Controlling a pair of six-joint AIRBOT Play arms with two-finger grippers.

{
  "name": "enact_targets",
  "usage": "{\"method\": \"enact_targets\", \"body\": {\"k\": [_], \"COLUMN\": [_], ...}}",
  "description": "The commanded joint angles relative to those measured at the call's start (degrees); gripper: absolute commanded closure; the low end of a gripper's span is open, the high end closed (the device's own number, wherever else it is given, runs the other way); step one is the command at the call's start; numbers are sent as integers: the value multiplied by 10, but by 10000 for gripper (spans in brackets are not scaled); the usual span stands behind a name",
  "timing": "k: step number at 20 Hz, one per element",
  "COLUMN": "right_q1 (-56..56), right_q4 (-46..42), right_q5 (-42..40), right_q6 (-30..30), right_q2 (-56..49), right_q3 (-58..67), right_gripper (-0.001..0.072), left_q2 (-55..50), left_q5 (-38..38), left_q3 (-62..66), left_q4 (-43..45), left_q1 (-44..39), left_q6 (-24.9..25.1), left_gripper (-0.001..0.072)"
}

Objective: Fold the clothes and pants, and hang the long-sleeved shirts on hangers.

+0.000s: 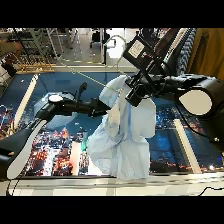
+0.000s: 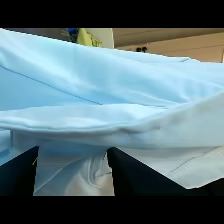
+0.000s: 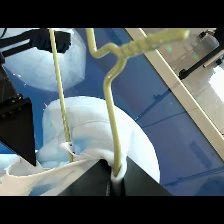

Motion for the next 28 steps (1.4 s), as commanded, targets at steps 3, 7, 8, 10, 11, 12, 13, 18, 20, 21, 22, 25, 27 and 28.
{"method": "enact_targets", "body": {"k": [3,7,8,10,11,12,13,18,20,21,22,25,27,28], "right_q1": [2,2,2,2,2,2,2,2,2,2,2,1,1,1], "right_q4": [6,9,9,9,11,14,22,70,70,67,56,20,19,17], "right_q5": [0,0,0,3,8,17,25,30,35,41,52,80,86,93], "right_q6": [-1,-1,-1,0,0,0,0,-5,-5,-5,-5,-5,-5,-5], "right_q2": [1,2,2,2,2,2,2,1,0,0,0,1,0,0], "right_q3": [1,2,2,2,2,2,2,2,1,1,1,1,1,1], "right_gripper": [687,687,687,687,687,687,687,688,689,689,689,689,689,689], "left_q2": [-6,-22,-26,-27,-27,-27,-27,-28,-28,-27,-27,-27,-27,-27], "left_q5": [8,18,18,25,32,37,43,115,106,98,87,57,58,57], "left_q3": [1,1,1,1,1,2,2,14,27,37,47,69,70,70], "left_q4": [12,13,13,9,-2,-26,-55,-128,-130,-132,-134,-137,-139,-139], "left_q1": [-43,-60,-59,-43,-27,-4,23,155,169,172,172,172,177,180], "left_q6": [-1,18,42,81,81,81,81,80,80,80,80,80,80,80], "left_gripper": [227,355,567,693,693,694,694,695,695,695,695,695,695,695]}}
